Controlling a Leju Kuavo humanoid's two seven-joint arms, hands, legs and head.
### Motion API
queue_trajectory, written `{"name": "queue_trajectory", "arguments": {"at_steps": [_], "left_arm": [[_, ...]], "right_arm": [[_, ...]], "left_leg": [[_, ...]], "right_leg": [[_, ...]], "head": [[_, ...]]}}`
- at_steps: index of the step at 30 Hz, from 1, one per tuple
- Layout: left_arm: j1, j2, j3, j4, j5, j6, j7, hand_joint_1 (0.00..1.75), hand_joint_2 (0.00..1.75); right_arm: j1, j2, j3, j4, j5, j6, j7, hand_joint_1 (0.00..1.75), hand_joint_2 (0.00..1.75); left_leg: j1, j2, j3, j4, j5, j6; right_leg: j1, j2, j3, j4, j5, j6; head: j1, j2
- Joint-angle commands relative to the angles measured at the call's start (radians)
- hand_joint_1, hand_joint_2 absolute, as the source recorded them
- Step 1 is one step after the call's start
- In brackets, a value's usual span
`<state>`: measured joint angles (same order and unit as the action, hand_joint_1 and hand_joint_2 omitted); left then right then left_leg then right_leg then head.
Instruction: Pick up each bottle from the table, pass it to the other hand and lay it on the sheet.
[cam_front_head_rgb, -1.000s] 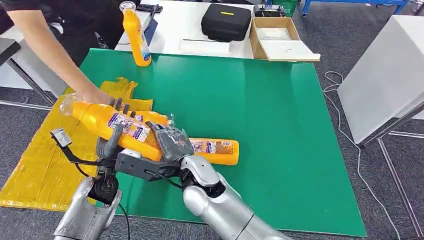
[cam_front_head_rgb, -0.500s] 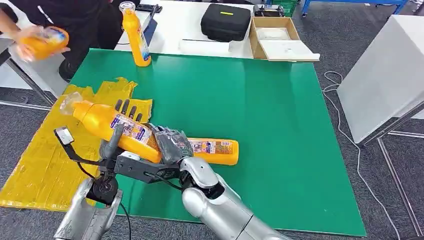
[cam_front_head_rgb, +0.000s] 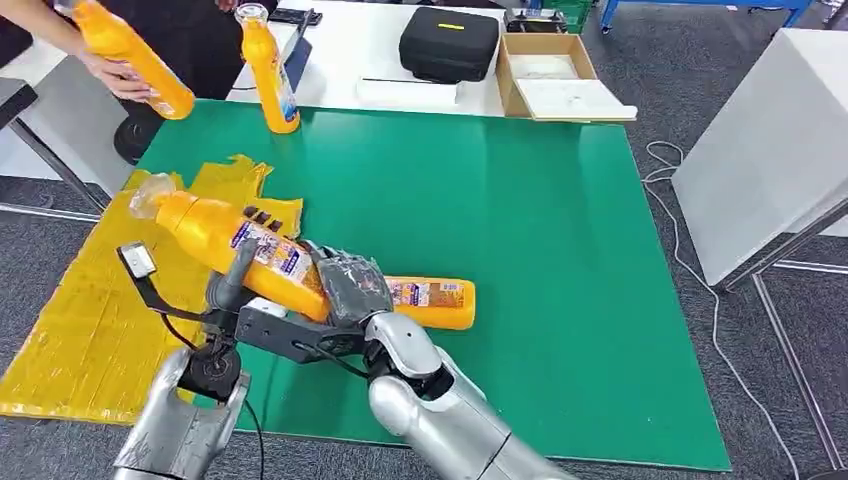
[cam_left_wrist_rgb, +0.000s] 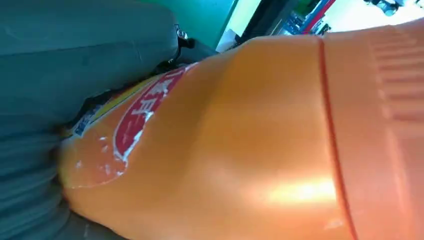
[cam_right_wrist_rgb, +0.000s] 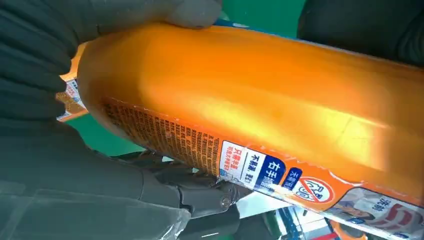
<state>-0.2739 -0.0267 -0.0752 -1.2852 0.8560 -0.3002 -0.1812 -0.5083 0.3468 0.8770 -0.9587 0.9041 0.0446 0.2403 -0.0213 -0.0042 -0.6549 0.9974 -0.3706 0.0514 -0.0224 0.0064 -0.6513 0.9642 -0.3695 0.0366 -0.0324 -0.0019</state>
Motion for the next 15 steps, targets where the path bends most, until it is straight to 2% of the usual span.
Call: {"name": "queue_trajectory", "arguments": {"at_steps": [1,12,13,14,15], "left_arm": [[-0.125,-0.045,-0.035,0.051,0.000,-0.010,0.011,1.75,1.75],[-0.118,-0.041,-0.018,0.046,-0.003,-0.011,0.018,1.75,1.75],[-0.118,-0.040,-0.016,0.046,-0.003,-0.011,0.018,1.75,1.75],[-0.117,-0.039,-0.013,0.047,-0.002,-0.010,0.017,1.75,1.75],[-0.115,-0.037,-0.006,0.049,-0.004,-0.015,0.013,1.75,1.75]], "right_arm": [[0.077,-0.038,0.072,0.009,0.018,0.025,-0.007,1.75,1.75],[0.085,-0.046,0.010,0.004,0.041,0.030,0.010,1.75,1.75],[0.083,-0.047,0.009,0.004,0.041,0.030,0.009,1.75,1.75],[0.086,-0.049,-0.003,0.002,0.041,0.030,0.008,1.75,1.75],[0.088,-0.052,-0.020,-0.002,0.054,0.019,0.004,1.47,1.75]], "left_leg": [[0.003,-0.009,0.006,0.000,-0.002,-0.005],[0.002,-0.005,0.002,0.000,-0.001,-0.003],[0.004,-0.009,0.009,0.001,-0.004,-0.007],[0.003,-0.006,0.003,0.000,-0.001,-0.004],[0.003,-0.007,0.007,0.000,-0.003,-0.005]], "right_leg": [[0.003,-0.009,0.010,-0.001,-0.004,-0.003],[0.002,-0.005,0.005,-0.001,-0.002,-0.002],[0.004,-0.009,0.012,0.000,-0.006,-0.004],[0.003,-0.006,0.006,-0.002,-0.002,-0.002],[0.003,-0.008,0.010,-0.001,-0.004,-0.003]], "head": [[0.000,0.000],[0.000,0.000],[0.000,0.000],[0.000,0.000],[0.000,0.000]]}}
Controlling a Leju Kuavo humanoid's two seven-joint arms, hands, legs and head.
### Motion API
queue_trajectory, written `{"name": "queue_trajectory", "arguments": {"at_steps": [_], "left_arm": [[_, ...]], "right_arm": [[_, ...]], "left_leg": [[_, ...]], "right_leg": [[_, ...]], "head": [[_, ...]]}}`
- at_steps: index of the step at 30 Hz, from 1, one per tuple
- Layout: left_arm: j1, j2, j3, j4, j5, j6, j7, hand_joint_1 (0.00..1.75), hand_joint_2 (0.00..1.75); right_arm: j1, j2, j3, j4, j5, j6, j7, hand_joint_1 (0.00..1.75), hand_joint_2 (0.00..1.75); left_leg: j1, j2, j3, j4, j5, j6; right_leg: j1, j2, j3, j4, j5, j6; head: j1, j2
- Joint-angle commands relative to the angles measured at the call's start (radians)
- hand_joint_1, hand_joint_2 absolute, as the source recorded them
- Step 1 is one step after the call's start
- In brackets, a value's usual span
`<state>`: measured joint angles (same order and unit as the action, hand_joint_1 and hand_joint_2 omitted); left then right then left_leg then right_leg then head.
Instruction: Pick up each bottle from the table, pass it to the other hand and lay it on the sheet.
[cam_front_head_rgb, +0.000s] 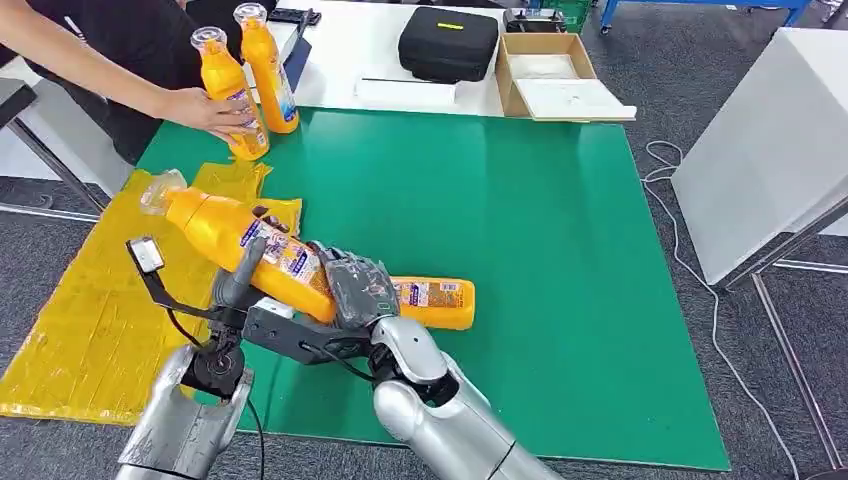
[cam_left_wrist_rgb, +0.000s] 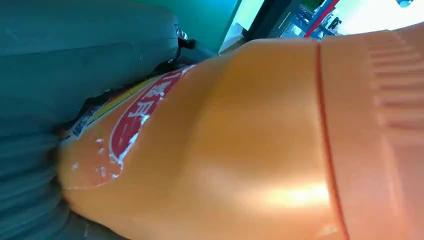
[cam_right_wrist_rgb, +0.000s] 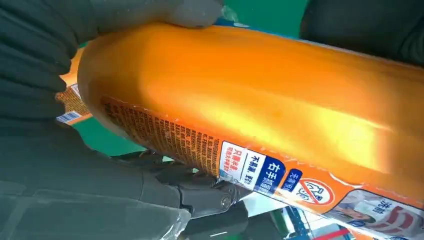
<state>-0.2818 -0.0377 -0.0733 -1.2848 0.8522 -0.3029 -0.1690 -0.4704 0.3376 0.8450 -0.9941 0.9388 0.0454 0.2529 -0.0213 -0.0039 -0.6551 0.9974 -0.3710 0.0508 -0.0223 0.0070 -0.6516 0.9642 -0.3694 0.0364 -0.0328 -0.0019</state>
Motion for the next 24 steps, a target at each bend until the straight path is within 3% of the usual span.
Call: {"name": "queue_trajectory", "arguments": {"at_steps": [1,2,3,5,7,12,14,18,21,24], "left_arm": [[-0.109,-0.021,-0.001,0.058,-0.003,-0.019,-0.005,1.75,1.75],[-0.114,-0.013,0.005,0.070,-0.006,-0.024,-0.008,1.75,1.75],[-0.119,-0.004,0.016,0.086,-0.007,-0.026,-0.013,1.75,1.75],[-0.133,0.019,0.050,0.135,-0.023,-0.036,-0.035,1.75,1.75],[-0.138,0.023,0.066,0.156,-0.027,-0.058,-0.037,1.75,1.75],[-0.188,0.067,0.156,0.198,-0.329,0.128,-0.242,1.75,1.75],[-0.233,0.085,0.192,0.210,-0.463,0.235,-0.299,1.75,1.75],[-0.242,0.078,0.212,0.208,-0.477,0.225,-0.282,1.75,1.75],[-0.272,0.097,0.201,0.217,-0.714,0.446,-0.361,1.75,1.75],[-0.368,0.135,0.192,0.367,-0.970,0.610,-0.391,1.75,1.75]], "right_arm": [[0.057,-0.051,-0.022,0.011,0.032,-0.011,-0.033,0.10,1.75],[0.060,-0.058,-0.053,-0.007,0.031,-0.018,-0.039,0.00,1.75],[0.063,-0.068,-0.085,-0.037,0.020,-0.031,-0.082,0.00,0.00],[0.078,-0.090,-0.195,-0.127,-0.049,-0.050,-0.168,0.00,0.00],[0.083,-0.101,-0.224,-0.171,-0.047,-0.007,-0.176,0.00,0.00],[0.141,-0.135,-0.414,-0.435,-0.160,-0.051,-0.318,0.00,0.00],[0.144,-0.150,-0.447,-0.494,-0.164,-0.046,-0.333,0.00,0.00],[0.148,-0.140,-0.448,-0.488,-0.161,-0.036,-0.336,0.00,0.00],[0.120,-0.143,-0.442,-0.468,-0.166,-0.052,-0.345,0.00,0.00],[0.090,-0.156,-0.439,-0.459,-0.240,-0.064,-0.369,0.00,0.00]], "left_leg": [[0.003,-0.008,0.005,0.000,-0.001,-0.004],[0.002,-0.006,0.003,-0.001,0.000,-0.003],[0.003,-0.008,0.005,0.000,-0.001,-0.004],[0.003,-0.008,0.007,0.000,-0.002,-0.005],[0.002,-0.008,0.005,0.000,-0.001,-0.004],[0.002,-0.006,0.003,0.000,-0.001,-0.004],[0.002,-0.007,0.003,0.002,-0.002,-0.005],[0.002,-0.006,0.004,0.001,-0.002,-0.005],[0.002,-0.006,0.005,0.000,-0.002,-0.005],[0.003,-0.005,0.007,0.003,-0.004,-0.006]], "right_leg": [[0.002,-0.008,0.008,-0.001,-0.003,-0.002],[0.002,-0.006,0.006,-0.002,-0.002,-0.002],[0.003,-0.008,0.008,-0.001,-0.003,-0.002],[0.003,-0.009,0.010,-0.001,-0.004,-0.003],[0.002,-0.008,0.009,-0.001,-0.003,-0.003],[0.002,-0.005,0.007,0.000,-0.002,-0.002],[0.002,-0.006,0.008,0.002,-0.003,-0.003],[0.002,-0.005,0.008,0.001,-0.003,-0.002],[0.002,-0.005,0.009,0.000,-0.003,-0.002],[0.003,-0.004,0.011,0.002,-0.005,-0.004]], "head": [[0.000,0.000],[0.000,0.000],[0.000,0.000],[0.000,0.000],[0.001,0.000],[0.001,0.000],[0.000,0.000],[0.001,0.000],[0.000,0.000],[0.001,0.000]]}}
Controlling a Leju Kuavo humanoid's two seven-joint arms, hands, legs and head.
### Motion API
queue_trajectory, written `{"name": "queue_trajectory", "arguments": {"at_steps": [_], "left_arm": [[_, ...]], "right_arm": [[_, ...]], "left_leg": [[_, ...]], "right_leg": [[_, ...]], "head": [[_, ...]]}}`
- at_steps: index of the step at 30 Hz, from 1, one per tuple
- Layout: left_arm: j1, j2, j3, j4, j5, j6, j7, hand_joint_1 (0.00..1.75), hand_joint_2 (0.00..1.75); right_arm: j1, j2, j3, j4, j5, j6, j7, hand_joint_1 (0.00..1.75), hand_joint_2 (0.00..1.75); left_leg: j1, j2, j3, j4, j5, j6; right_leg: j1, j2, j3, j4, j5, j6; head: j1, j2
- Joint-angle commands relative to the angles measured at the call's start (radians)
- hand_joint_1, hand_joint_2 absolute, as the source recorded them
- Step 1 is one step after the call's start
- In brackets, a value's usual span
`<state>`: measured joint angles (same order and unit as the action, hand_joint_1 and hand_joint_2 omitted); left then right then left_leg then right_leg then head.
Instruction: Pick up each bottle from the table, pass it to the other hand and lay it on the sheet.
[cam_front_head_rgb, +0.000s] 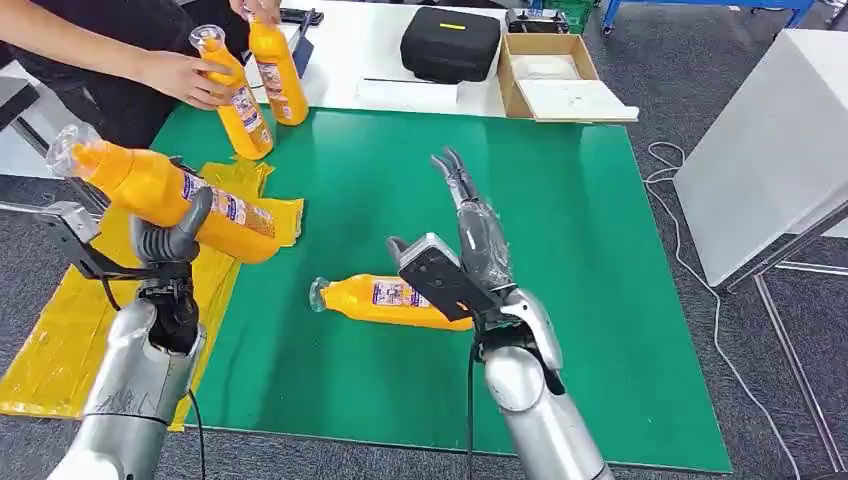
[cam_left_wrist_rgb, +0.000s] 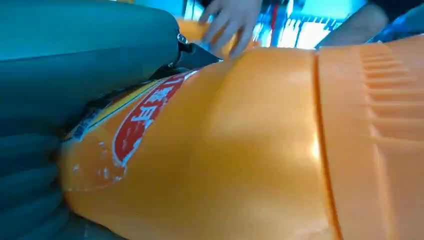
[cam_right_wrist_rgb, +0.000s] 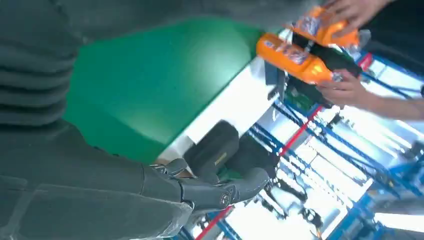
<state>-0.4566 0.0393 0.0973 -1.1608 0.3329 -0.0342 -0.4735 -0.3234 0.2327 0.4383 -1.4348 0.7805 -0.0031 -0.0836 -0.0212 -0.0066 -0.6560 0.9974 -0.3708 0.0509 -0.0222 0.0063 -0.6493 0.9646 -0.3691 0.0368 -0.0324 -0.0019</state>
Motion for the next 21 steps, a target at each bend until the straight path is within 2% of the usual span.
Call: {"name": "queue_trajectory", "arguments": {"at_steps": [1,2,3,5,7,10,14,16,17,18,19,20,21], "left_arm": [[-0.215,0.063,0.017,0.281,-0.480,0.357,-0.092,1.75,1.75],[-0.253,0.077,-0.022,0.369,-0.591,0.458,-0.113,1.75,1.75],[-0.282,0.085,-0.045,0.444,-0.672,0.524,-0.121,1.75,1.75],[-0.314,0.084,-0.050,0.563,-0.732,0.566,-0.149,1.75,1.75],[-0.319,0.088,-0.049,0.646,-0.768,0.614,-0.184,1.75,1.75],[-0.292,0.111,-0.066,0.706,-0.835,0.711,-0.201,1.75,1.75],[-0.288,0.121,-0.077,0.722,-0.864,0.732,-0.196,1.75,1.75],[-0.222,0.123,0.022,0.657,-1.054,0.732,-0.131,1.75,1.75],[-0.201,0.113,0.094,0.639,-1.154,0.732,-0.132,1.75,1.75],[-0.183,0.108,0.173,0.611,-1.266,0.732,-0.121,1.75,1.75],[-0.175,0.098,0.269,0.614,-1.373,0.732,-0.130,1.75,1.75],[-0.170,0.098,0.297,0.621,-1.429,0.732,-0.119,1.75,1.75],[-0.159,0.090,0.355,0.611,-1.509,0.732,-0.121,1.75,1.75]], "right_arm": [[-0.059,-0.052,-0.039,-0.019,-0.111,-0.017,-0.045,0.00,0.00],[-0.063,-0.057,-0.037,-0.011,-0.141,-0.010,-0.043,0.00,0.00],[-0.063,-0.052,-0.044,-0.004,-0.212,0.012,-0.072,0.00,0.00],[-0.068,-0.047,-0.050,0.025,-0.271,-0.020,-0.118,0.00,0.00],[-0.080,-0.046,-0.046,0.067,-0.341,-0.025,-0.153,0.00,0.00],[-0.081,-0.049,-0.030,0.135,-0.372,-0.019,-0.176,0.00,0.00],[-0.074,-0.054,-0.021,0.137,-0.373,-0.023,-0.184,0.00,0.00],[-0.047,-0.073,0.007,0.138,-0.369,-0.014,-0.197,0.00,0.00],[-0.038,-0.079,0.020,0.139,-0.370,-0.012,-0.208,0.00,0.00],[-0.031,-0.084,0.033,0.140,-0.371,-0.012,-0.215,0.00,0.00],[-0.025,-0.091,0.049,0.139,-0.377,-0.013,-0.229,0.00,0.00],[-0.023,-0.096,0.060,0.142,-0.377,-0.012,-0.229,0.00,0.00],[-0.026,-0.103,0.075,0.146,-0.384,-0.011,-0.238,0.00,0.00]], "left_leg": [[0.002,-0.001,0.003,0.001,-0.001,-0.004],[0.003,-0.002,0.009,0.004,-0.005,-0.007],[0.003,-0.002,0.005,0.002,-0.002,-0.005],[0.003,-0.006,0.008,0.001,-0.002,-0.006],[0.002,-0.005,0.008,0.000,-0.001,-0.005],[0.002,0.000,0.010,-0.001,-0.002,-0.005],[0.002,0.003,0.010,-0.001,-0.003,-0.005],[0.003,0.001,0.010,0.001,-0.003,-0.006],[0.002,0.002,0.007,-0.001,-0.001,-0.004],[0.002,0.002,0.012,-0.001,-0.003,-0.005],[0.002,0.003,0.008,-0.002,-0.002,-0.003],[0.002,0.005,0.011,-0.002,-0.003,-0.005],[0.002,0.004,0.006,-0.001,-0.001,-0.003]], "right_leg": [[0.002,-0.002,0.004,0.000,-0.002,-0.002],[0.003,-0.004,0.010,0.002,-0.005,-0.004],[0.002,-0.004,0.006,0.001,-0.003,-0.003],[0.002,-0.007,0.010,0.001,-0.004,-0.004],[0.002,-0.005,0.009,0.000,-0.003,-0.003],[0.001,0.000,0.011,-0.001,-0.002,-0.003],[0.001,0.001,0.012,-0.001,-0.003,-0.003],[0.002,-0.002,0.011,0.000,-0.004,-0.003],[0.001,0.000,0.009,-0.002,-0.002,-0.002],[0.001,0.001,0.013,-0.002,-0.003,-0.003],[0.001,0.002,0.009,-0.002,-0.001,-0.002],[0.001,0.004,0.012,-0.003,-0.002,-0.003],[0.001,0.003,0.007,-0.002,-0.001,-0.002]], "head": [[0.000,0.000],[0.000,0.000],[0.000,0.000],[0.000,0.000],[0.000,0.000],[0.000,0.000],[0.000,0.000],[0.000,0.000],[0.000,0.000],[0.000,0.000],[0.000,0.000],[0.000,0.000],[0.000,0.000]]}}
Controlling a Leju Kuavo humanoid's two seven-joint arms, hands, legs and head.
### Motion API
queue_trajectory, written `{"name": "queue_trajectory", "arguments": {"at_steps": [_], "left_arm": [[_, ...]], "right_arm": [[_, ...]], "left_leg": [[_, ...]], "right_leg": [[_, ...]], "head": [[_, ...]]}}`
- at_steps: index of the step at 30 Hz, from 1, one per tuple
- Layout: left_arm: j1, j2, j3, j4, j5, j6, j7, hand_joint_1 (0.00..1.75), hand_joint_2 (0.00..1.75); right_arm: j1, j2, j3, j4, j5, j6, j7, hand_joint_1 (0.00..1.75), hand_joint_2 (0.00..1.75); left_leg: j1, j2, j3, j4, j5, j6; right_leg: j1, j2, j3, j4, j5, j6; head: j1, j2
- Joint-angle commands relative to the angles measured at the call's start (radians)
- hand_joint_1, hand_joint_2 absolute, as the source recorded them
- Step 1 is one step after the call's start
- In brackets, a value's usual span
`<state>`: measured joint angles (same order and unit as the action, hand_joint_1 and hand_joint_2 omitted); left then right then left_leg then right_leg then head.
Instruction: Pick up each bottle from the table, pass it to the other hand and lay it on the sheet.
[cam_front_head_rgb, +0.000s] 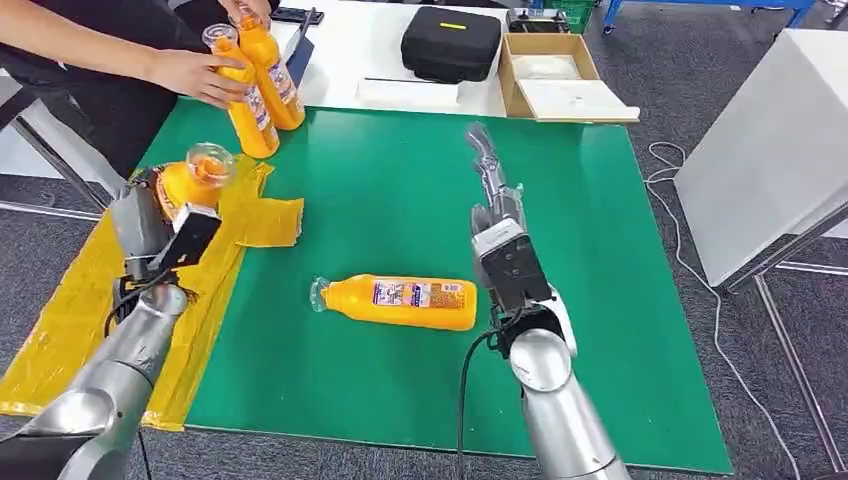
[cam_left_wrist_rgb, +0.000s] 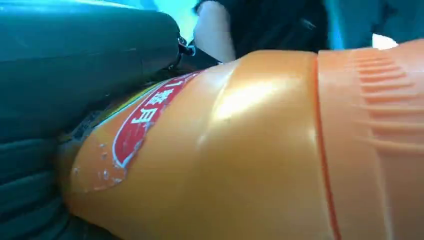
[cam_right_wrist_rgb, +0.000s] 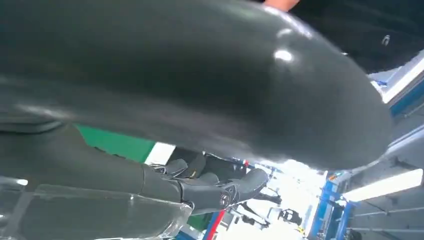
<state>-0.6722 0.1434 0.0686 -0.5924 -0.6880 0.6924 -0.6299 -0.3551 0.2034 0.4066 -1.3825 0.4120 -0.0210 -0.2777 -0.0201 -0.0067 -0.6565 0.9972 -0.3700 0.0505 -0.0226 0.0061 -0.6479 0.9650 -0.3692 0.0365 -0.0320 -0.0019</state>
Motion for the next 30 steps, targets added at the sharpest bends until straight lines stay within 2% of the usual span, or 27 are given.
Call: {"name": "queue_trajectory", "arguments": {"at_steps": [1,2,5,6,9,10,12,17,18,19,20,21,22,23,26,27,29,30], "left_arm": [[0.074,-0.026,0.438,0.021,-0.591,0.006,0.042,1.75,1.75],[0.081,-0.029,0.453,0.020,-0.608,0.006,0.045,1.75,1.75],[0.108,-0.052,0.474,-0.002,-0.706,0.006,0.064,1.75,1.75],[0.117,-0.062,0.478,-0.009,-0.746,0.006,0.074,1.75,1.75],[0.117,-0.062,0.478,-0.009,-0.746,0.006,0.074,1.75,1.75],[0.117,-0.062,0.478,-0.009,-0.746,0.006,0.074,1.75,1.75],[0.117,-0.062,0.478,-0.009,-0.746,0.006,0.074,1.75,1.75],[0.141,-0.072,0.465,-0.026,-0.771,0.006,0.099,1.75,1.75],[0.145,-0.069,0.462,-0.022,-0.771,0.006,0.099,1.45,1.75],[0.153,-0.065,0.459,-0.023,-0.773,0.006,0.100,0.12,1.75],[0.155,-0.058,0.454,-0.001,-0.773,0.006,0.098,0.00,1.75],[0.162,-0.050,0.438,0.000,-0.789,0.006,0.108,0.00,1.75],[0.171,-0.049,0.438,-0.004,-0.765,0.006,0.091,0.00,0.00],[0.171,-0.049,0.438,-0.004,-0.765,0.006,0.091,0.00,0.00],[0.177,-0.057,0.439,0.000,-0.737,0.006,0.062,0.00,0.00],[0.172,-0.058,0.436,0.006,-0.742,0.006,0.064,0.00,0.00],[0.139,-0.065,0.420,0.038,-0.750,0.006,0.071,0.00,0.00],[0.121,-0.067,0.412,0.055,-0.746,0.006,0.078,0.00,0.00]], "right_arm": [[0.000,-0.081,0.126,0.103,-0.018,0.008,-0.046,0.00,0.00],[-0.003,-0.082,0.131,0.109,-0.018,0.009,-0.046,0.00,0.00],[-0.017,-0.085,0.155,0.131,-0.019,0.014,-0.042,0.00,0.00],[-0.025,-0.091,0.168,0.145,-0.021,0.016,-0.038,0.00,0.00],[-0.025,-0.091,0.168,0.145,-0.021,0.016,-0.038,0.00,0.00],[-0.025,-0.091,0.168,0.145,-0.021,0.016,-0.038,0.00,0.00],[-0.025,-0.091,0.168,0.145,-0.021,0.016,-0.038,0.00,0.00],[-0.038,-0.099,0.189,0.185,-0.024,0.027,-0.035,0.00,0.00],[-0.046,-0.098,0.197,0.200,-0.022,0.031,-0.032,0.00,0.00],[-0.056,-0.097,0.208,0.221,-0.019,0.036,-0.029,0.00,0.00],[-0.068,-0.097,0.221,0.242,-0.006,0.040,-0.018,0.00,0.00],[-0.078,-0.096,0.228,0.259,0.007,0.034,-0.010,0.00,0.00],[-0.097,-0.093,0.237,0.285,0.016,0.039,0.001,0.00,0.00],[-0.097,-0.093,0.237,0.285,0.016,0.039,0.001,0.00,0.00],[-0.195,-0.078,0.266,0.418,0.114,0.024,0.094,0.00,0.00],[-0.224,-0.074,0.278,0.455,0.146,0.026,0.127,0.00,1.75],[-0.313,-0.046,0.299,0.604,0.208,0.047,0.177,0.00,1.75],[-0.350,-0.035,0.306,0.674,0.232,0.048,0.178,0.00,1.75]], "left_leg": [[0.001,0.004,0.009,-0.001,-0.004,-0.004],[0.002,0.005,0.012,-0.001,-0.005,-0.006],[0.001,0.003,0.007,-0.001,-0.003,-0.004],[0.002,0.003,0.010,-0.001,-0.004,-0.006],[0.002,0.000,0.006,-0.001,-0.003,-0.004],[0.002,-0.001,0.009,0.000,-0.004,-0.006],[0.002,0.000,0.004,0.000,-0.002,-0.004],[0.002,-0.001,0.007,0.000,-0.003,-0.005],[0.002,-0.001,0.009,0.000,-0.004,-0.006],[0.001,0.001,0.006,-0.001,-0.003,-0.004],[0.002,0.001,0.008,0.000,-0.004,-0.005],[0.002,0.002,0.010,0.000,-0.005,-0.006],[0.001,0.002,0.007,0.000,-0.003,-0.004],[0.002,0.002,0.009,0.000,-0.004,-0.006],[0.002,0.002,0.009,0.000,-0.004,-0.006],[0.001,0.002,0.006,0.000,-0.003,-0.005],[0.002,0.003,0.008,0.001,-0.004,-0.006],[0.002,0.002,0.005,0.001,-0.002,-0.005]], "right_leg": [[0.001,0.003,0.008,-0.002,-0.002,-0.002],[0.002,0.004,0.011,-0.002,-0.003,-0.003],[0.001,0.002,0.005,-0.002,-0.002,-0.002],[0.002,0.001,0.009,-0.002,-0.003,-0.003],[0.002,-0.001,0.005,-0.002,-0.002,-0.002],[0.002,-0.002,0.008,-0.001,-0.004,-0.003],[0.002,0.000,0.003,-0.002,-0.001,-0.002],[0.002,-0.002,0.007,-0.001,-0.003,-0.003],[0.002,-0.002,0.009,-0.001,-0.004,-0.003],[0.001,0.000,0.005,-0.002,-0.002,-0.002],[0.002,0.000,0.007,-0.001,-0.003,-0.003],[0.002,0.001,0.009,-0.001,-0.004,-0.003],[0.001,0.001,0.006,-0.001,-0.002,-0.002],[0.002,0.001,0.008,-0.001,-0.003,-0.003],[0.002,0.001,0.008,-0.001,-0.003,-0.003],[0.001,0.001,0.004,-0.001,-0.002,-0.002],[0.002,0.001,0.008,0.000,-0.003,-0.003],[0.001,0.001,0.004,0.000,-0.001,-0.002]], "head": [[0.000,0.000],[0.000,0.000],[0.000,0.000],[0.000,0.000],[0.000,0.000],[0.000,0.000],[0.000,0.000],[0.000,0.000],[0.000,0.000],[0.000,0.000],[0.000,0.000],[0.000,0.000],[0.000,0.000],[0.000,0.000],[0.000,0.000],[0.000,0.000],[0.000,0.000],[0.000,0.000]]}}
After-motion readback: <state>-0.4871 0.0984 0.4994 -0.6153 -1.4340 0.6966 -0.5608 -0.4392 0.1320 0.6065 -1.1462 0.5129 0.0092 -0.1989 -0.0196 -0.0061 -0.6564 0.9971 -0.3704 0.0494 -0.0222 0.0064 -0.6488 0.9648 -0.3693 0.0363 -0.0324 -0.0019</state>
